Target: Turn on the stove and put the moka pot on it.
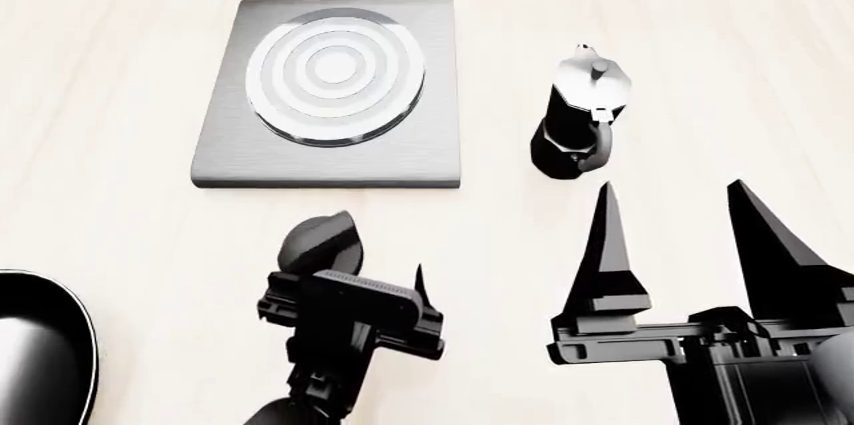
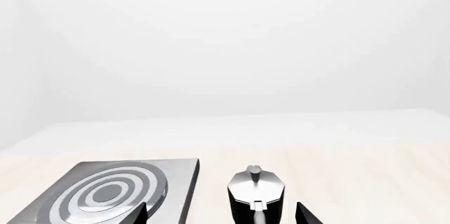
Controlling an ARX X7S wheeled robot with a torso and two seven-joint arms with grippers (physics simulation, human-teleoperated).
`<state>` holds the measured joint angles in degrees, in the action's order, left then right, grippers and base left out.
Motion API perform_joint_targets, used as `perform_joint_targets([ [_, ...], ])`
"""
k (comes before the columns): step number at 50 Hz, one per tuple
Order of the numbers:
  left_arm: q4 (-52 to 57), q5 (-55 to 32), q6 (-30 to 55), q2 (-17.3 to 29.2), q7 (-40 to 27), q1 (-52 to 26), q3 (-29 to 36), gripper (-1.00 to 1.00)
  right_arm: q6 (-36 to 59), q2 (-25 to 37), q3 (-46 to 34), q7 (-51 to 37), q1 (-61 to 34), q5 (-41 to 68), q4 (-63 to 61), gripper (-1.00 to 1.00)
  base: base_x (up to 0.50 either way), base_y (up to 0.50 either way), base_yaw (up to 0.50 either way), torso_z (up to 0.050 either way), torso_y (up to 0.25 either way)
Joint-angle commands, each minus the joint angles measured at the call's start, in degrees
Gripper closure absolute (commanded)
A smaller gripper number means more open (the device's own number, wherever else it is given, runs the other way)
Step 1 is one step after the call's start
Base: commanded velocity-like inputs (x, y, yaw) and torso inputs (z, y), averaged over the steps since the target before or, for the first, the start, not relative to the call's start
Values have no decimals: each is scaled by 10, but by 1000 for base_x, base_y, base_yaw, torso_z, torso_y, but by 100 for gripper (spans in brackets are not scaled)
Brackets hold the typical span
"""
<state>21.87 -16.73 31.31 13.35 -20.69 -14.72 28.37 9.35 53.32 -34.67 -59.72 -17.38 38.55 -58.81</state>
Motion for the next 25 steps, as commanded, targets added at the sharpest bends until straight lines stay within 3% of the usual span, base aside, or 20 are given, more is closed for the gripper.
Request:
perform_joint_targets([
  [1,-10,0,-5,-14,13,-14,-15,-100,-9,-6,3,14,-7,-12,4,-100,0,0,0,0,0],
  [25,-11,-6,8,-14,8,-39,-12,-100,-15,1,-8,8,-17,-10,5,-100,0,0,0,0,0],
])
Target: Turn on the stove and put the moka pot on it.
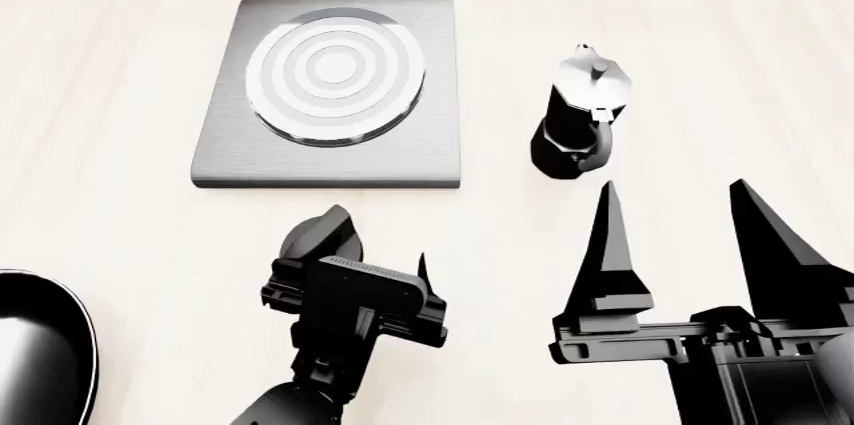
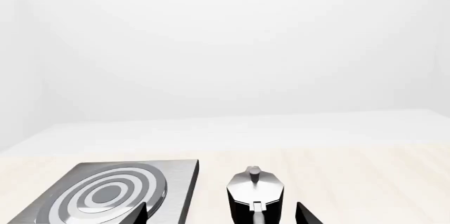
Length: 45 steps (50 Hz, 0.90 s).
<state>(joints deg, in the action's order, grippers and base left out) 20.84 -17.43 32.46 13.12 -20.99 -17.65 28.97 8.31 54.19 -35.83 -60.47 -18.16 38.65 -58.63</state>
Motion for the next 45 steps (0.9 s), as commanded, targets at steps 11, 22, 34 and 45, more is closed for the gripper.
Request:
perform_joint_targets([
  [11,38,-2,6,-2,1,6,-12,-100,-4,-7,-5,11,-14,-14,0,-100,0,0,0,0,0],
  [22,128,0,20,21,-19,48,0,-100,-2,-8,-16,8,-21,-14,1,-100,0,0,0,0,0],
  [34,253,-13,55,57,-51,81,-30,-100,-9,-21,-31,21,-18,-23,25,-100,0,0,0,0,0],
  [45,285,-25,44,74,-57,103,-56,-100,-24,-25,-30,27,-13,-16,53,-100,0,0,0,0,0],
])
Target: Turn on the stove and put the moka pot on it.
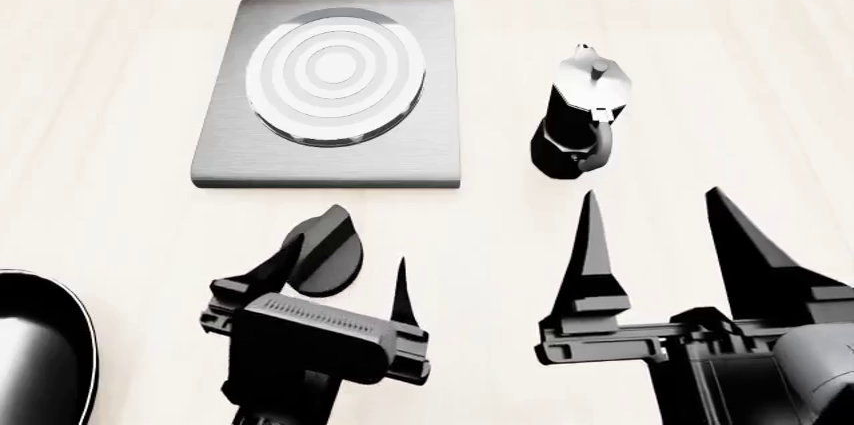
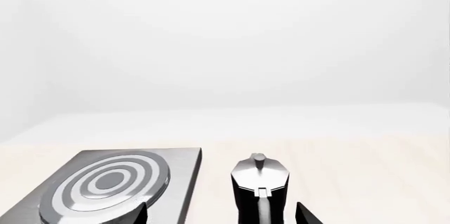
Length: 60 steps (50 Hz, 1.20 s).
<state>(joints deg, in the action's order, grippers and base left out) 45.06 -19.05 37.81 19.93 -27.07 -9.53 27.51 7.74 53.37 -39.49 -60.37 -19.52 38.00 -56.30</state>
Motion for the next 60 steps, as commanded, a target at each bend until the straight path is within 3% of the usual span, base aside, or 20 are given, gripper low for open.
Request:
perform_joint_targets([
  [1,43,-9,-12,7,4,23,-43,-100,-22,-17,7,29,2,-10,34,-100,0,0,0,0,0],
  [33,54,-28,-16,19,-2,28,-58,-100,-39,-92,25,171,-112,89,258,-100,0,0,0,0,0],
  [60,40,-27,-30,23,-2,27,-51,-100,-3,-143,16,224,-176,116,391,-100,0,0,0,0,0],
])
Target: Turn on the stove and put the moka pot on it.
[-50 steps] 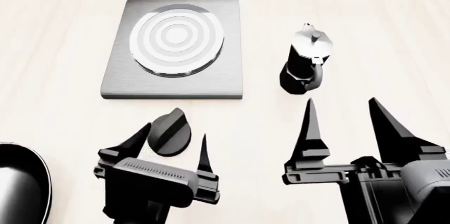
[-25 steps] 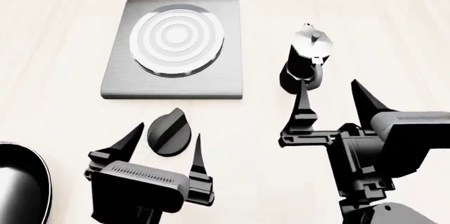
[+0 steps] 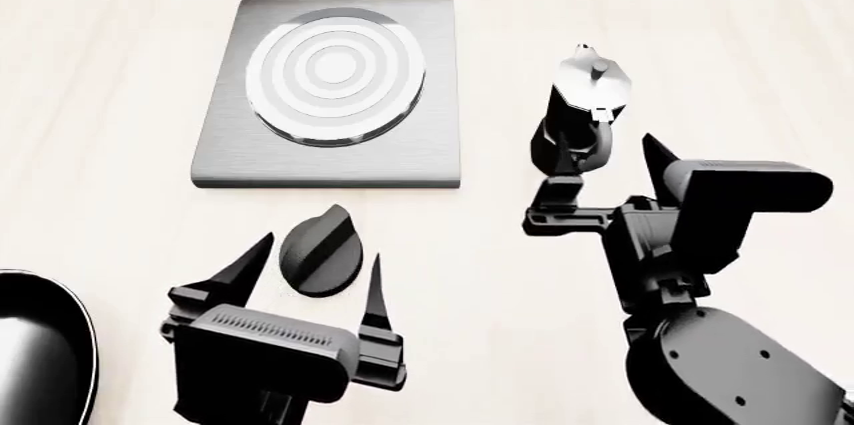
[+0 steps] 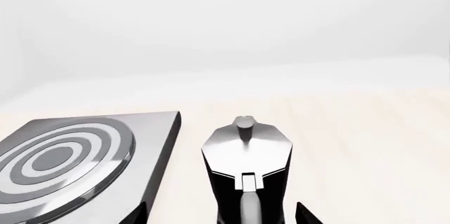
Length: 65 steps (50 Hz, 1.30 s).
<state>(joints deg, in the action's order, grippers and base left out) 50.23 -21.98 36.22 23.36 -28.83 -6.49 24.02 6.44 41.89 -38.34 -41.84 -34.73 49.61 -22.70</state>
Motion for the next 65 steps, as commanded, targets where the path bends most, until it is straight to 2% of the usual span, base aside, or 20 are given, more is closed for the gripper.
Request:
perform_joint_targets([
  [1,-12,2,-13,-12,15,-4,-16,-100,10,-28,5,39,-24,0,55,-100,0,0,0,0,0],
  [36,-16,-2,-14,-7,10,-8,-7,-100,18,-62,-3,70,-55,-13,158,-100,0,0,0,0,0],
  [47,-18,-4,-16,-6,9,-9,-6,-100,22,-62,-2,68,-57,-12,154,-100,0,0,0,0,0],
  [48,-19,-4,-17,-6,10,-9,-6,-100,22,-62,-2,67,-57,-12,154,100,0,0,0,0,0],
  [65,-16,-5,-15,-4,5,-10,0,-100,21,-61,-1,65,-52,-13,148,100,0,0,0,0,0],
])
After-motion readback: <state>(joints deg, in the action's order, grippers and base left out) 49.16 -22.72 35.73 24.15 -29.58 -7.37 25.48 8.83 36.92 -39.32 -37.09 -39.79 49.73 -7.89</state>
